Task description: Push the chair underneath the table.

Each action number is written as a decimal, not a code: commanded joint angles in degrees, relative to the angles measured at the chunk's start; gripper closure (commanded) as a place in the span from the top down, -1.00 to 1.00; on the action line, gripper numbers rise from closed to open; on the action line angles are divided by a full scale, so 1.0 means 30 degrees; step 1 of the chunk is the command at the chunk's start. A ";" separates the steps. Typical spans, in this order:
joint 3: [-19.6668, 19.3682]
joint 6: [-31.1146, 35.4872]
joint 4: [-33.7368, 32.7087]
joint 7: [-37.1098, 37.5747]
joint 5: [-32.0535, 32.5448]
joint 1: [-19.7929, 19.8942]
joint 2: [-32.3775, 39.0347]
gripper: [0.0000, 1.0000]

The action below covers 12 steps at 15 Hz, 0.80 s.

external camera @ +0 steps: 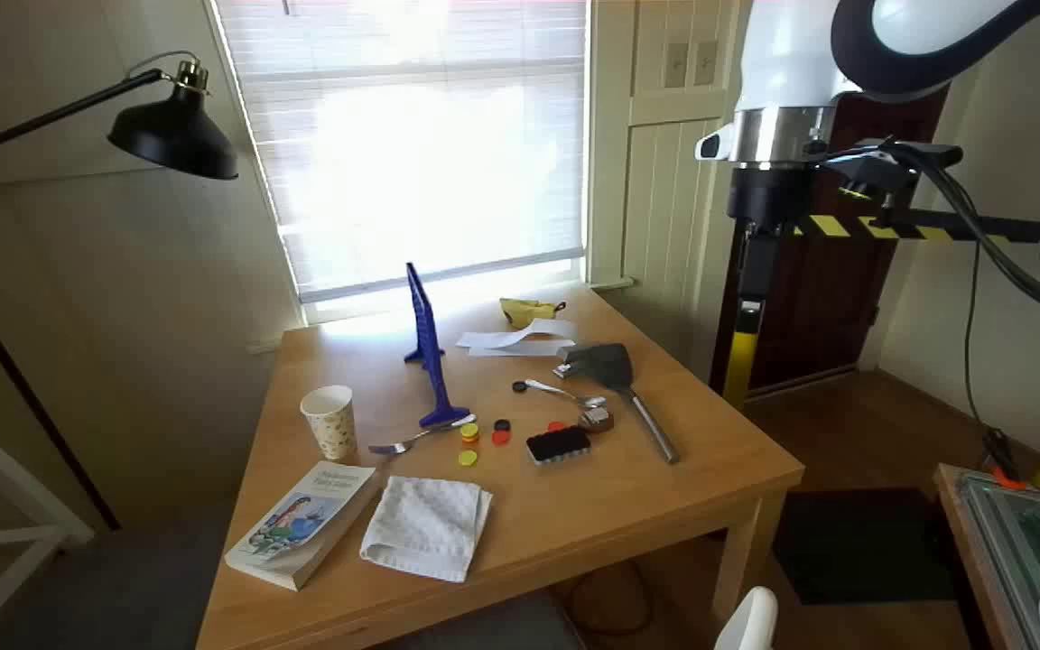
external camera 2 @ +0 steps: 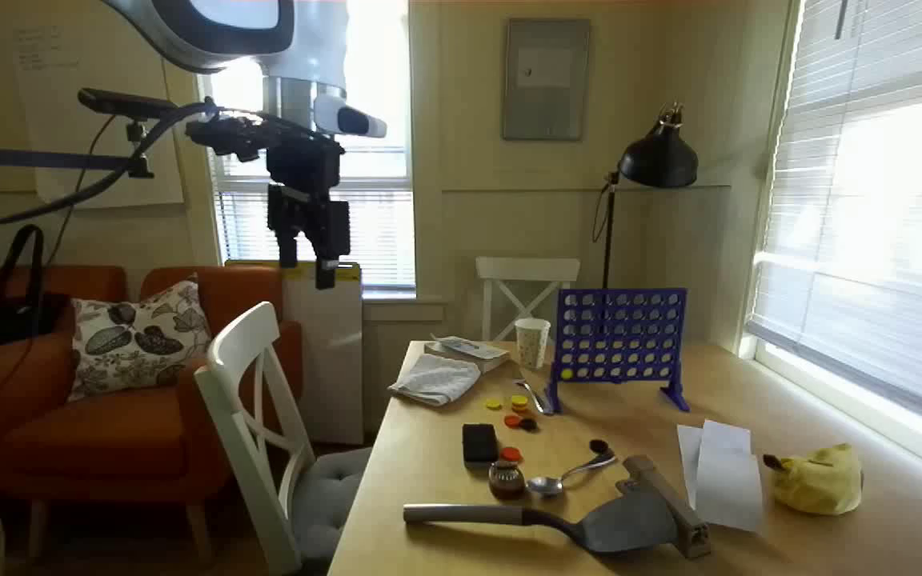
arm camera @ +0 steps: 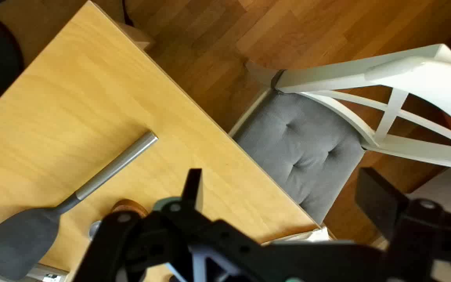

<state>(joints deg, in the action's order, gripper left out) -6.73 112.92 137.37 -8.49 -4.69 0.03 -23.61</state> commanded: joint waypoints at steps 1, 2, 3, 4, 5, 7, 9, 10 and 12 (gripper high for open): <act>0.0196 -0.0049 -0.0035 -0.0072 -0.0082 0.0224 0.0017 1.00; 0.0196 -0.0049 -0.0035 -0.0073 -0.0082 0.0224 0.0017 1.00; 0.0196 -0.0049 -0.0035 -0.0072 -0.0082 0.0224 0.0017 1.00; 0.0196 -0.0049 -0.0035 -0.0072 -0.0082 0.0224 0.0017 1.00; 0.0196 -0.0049 -0.0035 -0.0072 -0.0082 0.0224 0.0017 1.00; 0.0720 0.0164 0.0327 -0.0889 0.0051 -0.0395 -0.0142 1.00; 0.1548 0.0268 0.1015 -0.1720 0.0537 -0.1001 -0.0660 1.00; 0.1984 0.0397 0.1300 -0.1950 0.0614 -0.1353 -0.0821 1.00; 0.2854 0.0479 0.1785 -0.2328 0.0751 -0.2120 -0.1019 1.00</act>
<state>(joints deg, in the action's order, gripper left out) -0.98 112.98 139.38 -13.35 -3.97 -3.58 -24.16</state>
